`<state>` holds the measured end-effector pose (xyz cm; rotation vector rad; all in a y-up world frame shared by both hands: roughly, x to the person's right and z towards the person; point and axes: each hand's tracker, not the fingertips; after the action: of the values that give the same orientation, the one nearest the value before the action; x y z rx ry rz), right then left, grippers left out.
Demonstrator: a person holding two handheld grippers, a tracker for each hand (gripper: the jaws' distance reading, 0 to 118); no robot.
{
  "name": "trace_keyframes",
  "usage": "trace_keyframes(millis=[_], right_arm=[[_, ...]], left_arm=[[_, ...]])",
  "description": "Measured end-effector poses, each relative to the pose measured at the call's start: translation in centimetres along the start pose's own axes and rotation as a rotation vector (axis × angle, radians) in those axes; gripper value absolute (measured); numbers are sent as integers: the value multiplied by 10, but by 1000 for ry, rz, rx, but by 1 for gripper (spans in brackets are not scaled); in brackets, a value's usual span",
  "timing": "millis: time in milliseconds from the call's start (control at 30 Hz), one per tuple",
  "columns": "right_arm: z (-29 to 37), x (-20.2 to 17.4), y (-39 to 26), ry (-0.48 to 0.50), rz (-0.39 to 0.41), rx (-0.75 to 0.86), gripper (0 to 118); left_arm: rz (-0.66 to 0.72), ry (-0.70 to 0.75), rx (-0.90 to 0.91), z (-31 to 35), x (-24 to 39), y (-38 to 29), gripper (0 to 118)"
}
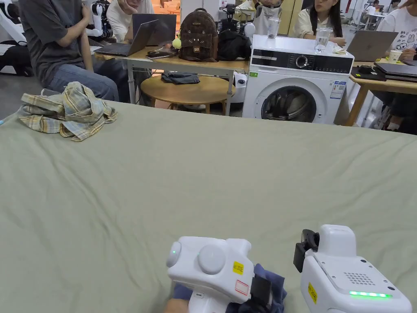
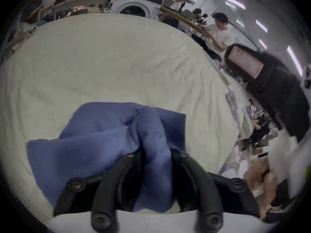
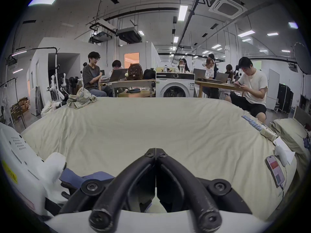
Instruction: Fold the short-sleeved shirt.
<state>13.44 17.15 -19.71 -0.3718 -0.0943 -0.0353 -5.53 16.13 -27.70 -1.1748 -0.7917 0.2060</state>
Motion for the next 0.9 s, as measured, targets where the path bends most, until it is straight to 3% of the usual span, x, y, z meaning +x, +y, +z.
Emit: trace_keyframes(millis=[67, 100, 267, 300, 400, 533, 733, 900], right_arm=[[0, 0, 0, 0, 3, 1, 0], [1, 1, 0, 0, 4, 3, 0], [2, 3, 2, 2, -13, 7, 0], [2, 4, 2, 2, -16, 8, 0], [2, 5, 1, 1, -20, 6, 0], [2, 7, 0, -4, -21, 3, 0], [2, 13, -4, -14, -19, -12, 0], [2, 15, -3, -20, -20, -13, 0]], left_arm=[[31, -68, 8, 15, -3, 0, 53], [28, -51, 21, 23, -4, -1, 57], [61, -125, 112, 55, -21, 2, 57], [63, -116, 108, 54, -24, 3, 55], [76, -149, 52, 31, -28, 6, 10], [134, -321, -35, -14, -29, 4, 8], [131, -173, -25, -60, -26, 7, 1], [123, -162, -24, -62, -24, 8, 0]])
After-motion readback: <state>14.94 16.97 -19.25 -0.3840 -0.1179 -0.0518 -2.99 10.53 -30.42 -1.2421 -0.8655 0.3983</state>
